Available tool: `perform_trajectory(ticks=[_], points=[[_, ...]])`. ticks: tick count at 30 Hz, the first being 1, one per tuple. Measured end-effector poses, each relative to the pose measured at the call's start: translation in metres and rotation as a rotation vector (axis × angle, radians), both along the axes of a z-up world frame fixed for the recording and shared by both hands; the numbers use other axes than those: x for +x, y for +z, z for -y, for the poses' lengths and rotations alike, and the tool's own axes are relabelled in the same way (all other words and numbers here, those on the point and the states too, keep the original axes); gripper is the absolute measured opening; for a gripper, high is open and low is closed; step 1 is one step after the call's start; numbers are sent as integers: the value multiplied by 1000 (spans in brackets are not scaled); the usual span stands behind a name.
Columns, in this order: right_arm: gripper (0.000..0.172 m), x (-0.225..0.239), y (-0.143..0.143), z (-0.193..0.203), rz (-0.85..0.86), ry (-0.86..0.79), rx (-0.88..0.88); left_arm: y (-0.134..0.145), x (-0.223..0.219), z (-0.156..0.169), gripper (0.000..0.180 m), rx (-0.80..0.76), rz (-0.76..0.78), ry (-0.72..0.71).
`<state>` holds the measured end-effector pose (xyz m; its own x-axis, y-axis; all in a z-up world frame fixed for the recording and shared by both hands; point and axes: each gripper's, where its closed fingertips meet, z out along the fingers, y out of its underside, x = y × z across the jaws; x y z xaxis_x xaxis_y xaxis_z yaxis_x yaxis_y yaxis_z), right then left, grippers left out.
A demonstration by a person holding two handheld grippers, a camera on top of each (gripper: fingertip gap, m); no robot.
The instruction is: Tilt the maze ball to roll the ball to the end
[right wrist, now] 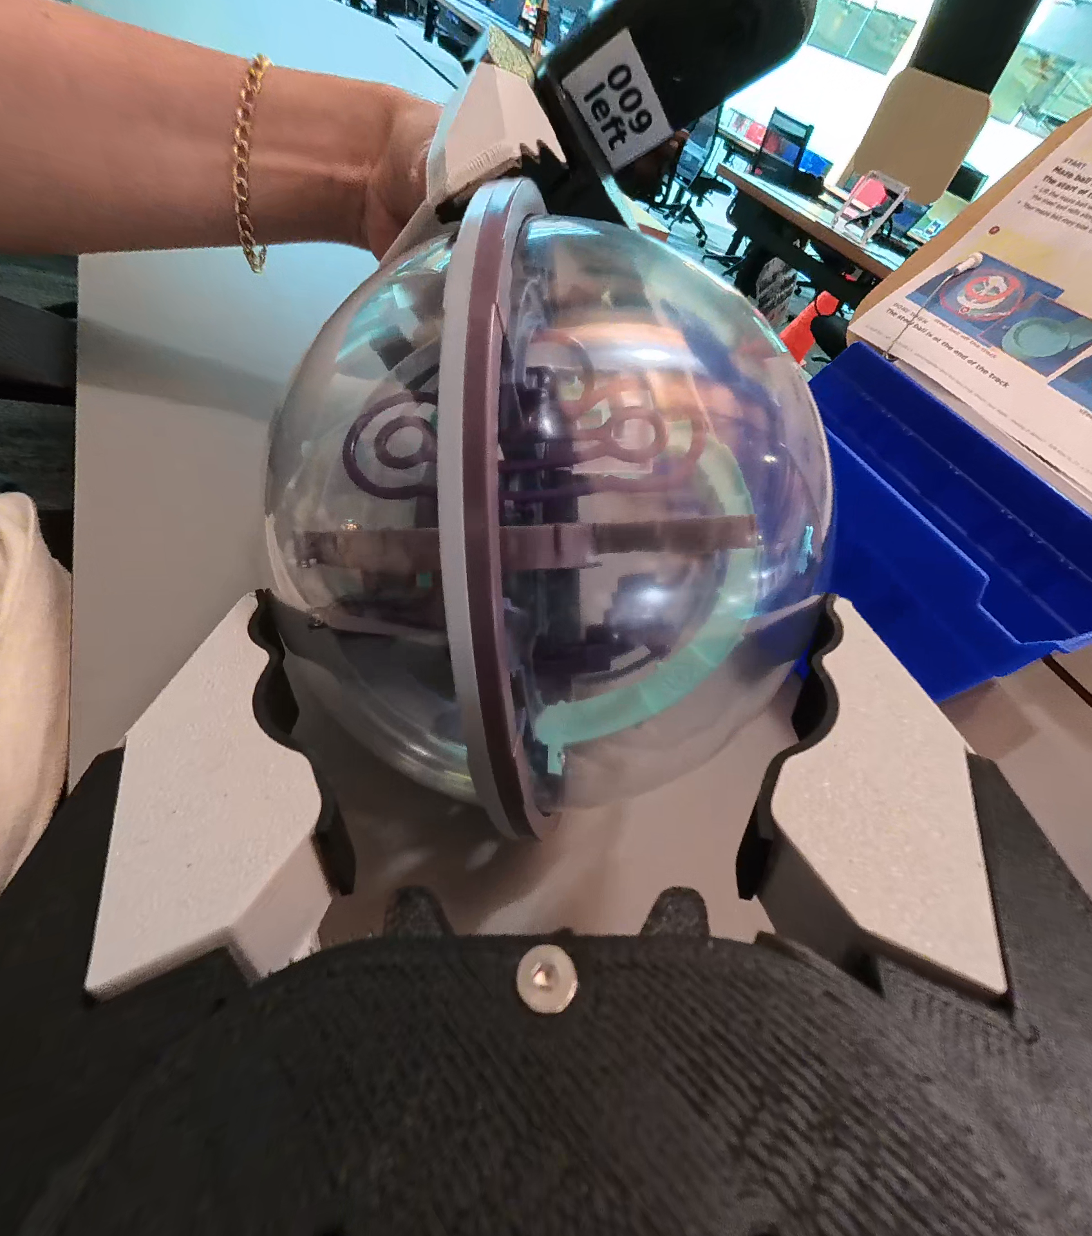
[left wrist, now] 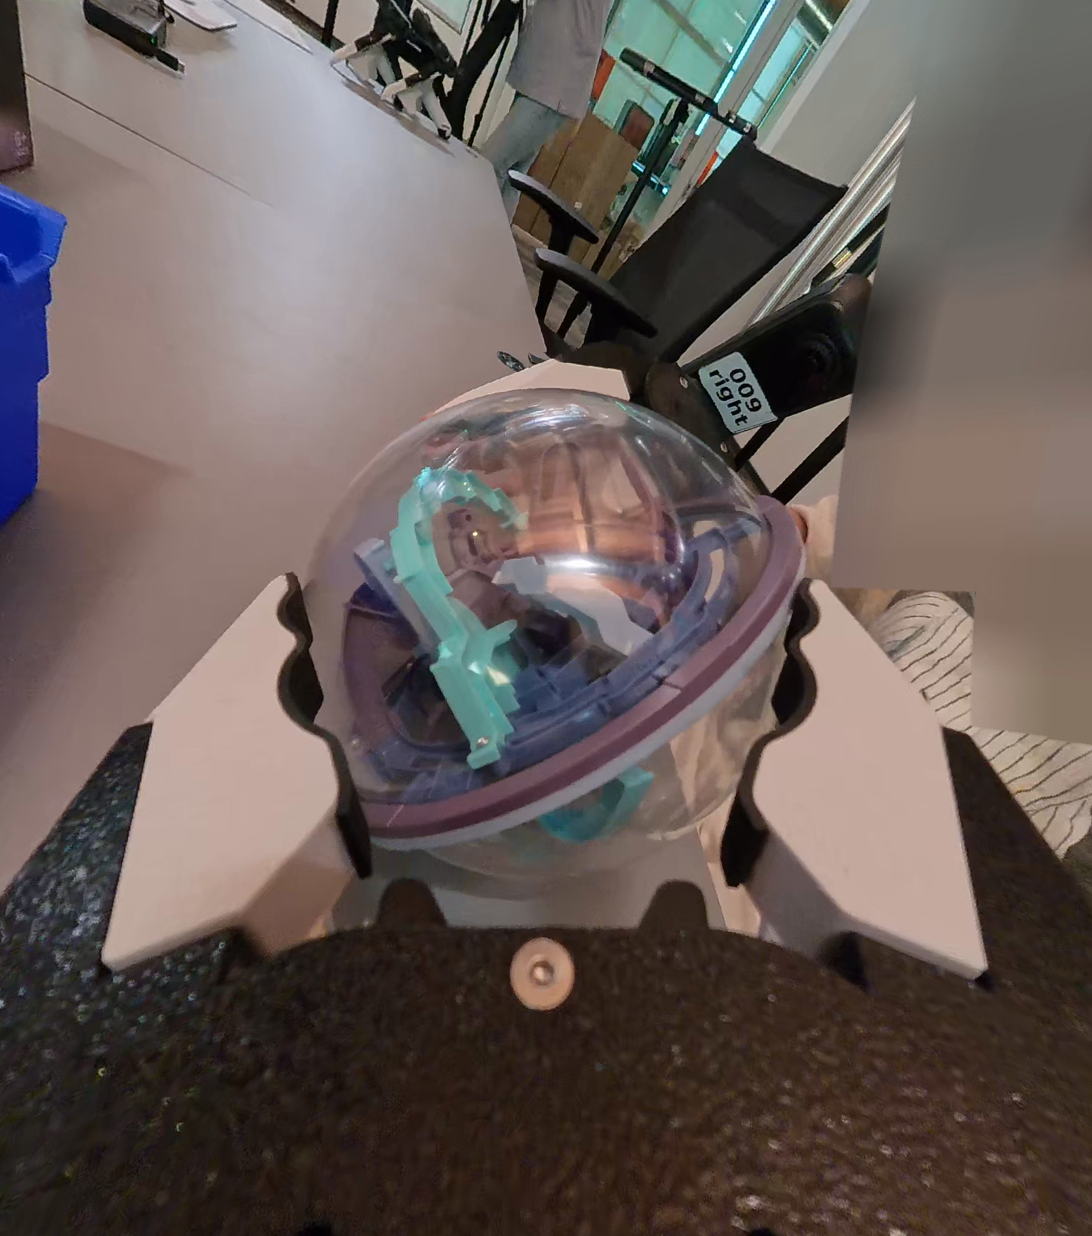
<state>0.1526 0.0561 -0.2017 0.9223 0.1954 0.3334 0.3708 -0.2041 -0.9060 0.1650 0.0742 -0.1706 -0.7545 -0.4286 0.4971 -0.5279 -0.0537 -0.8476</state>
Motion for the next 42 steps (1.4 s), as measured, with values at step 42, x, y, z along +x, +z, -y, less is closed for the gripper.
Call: perform_trajectory(ticks=[42], points=[[157,27,-17,9,-113,-97,-56,4,37,15,135,46,-258,121]])
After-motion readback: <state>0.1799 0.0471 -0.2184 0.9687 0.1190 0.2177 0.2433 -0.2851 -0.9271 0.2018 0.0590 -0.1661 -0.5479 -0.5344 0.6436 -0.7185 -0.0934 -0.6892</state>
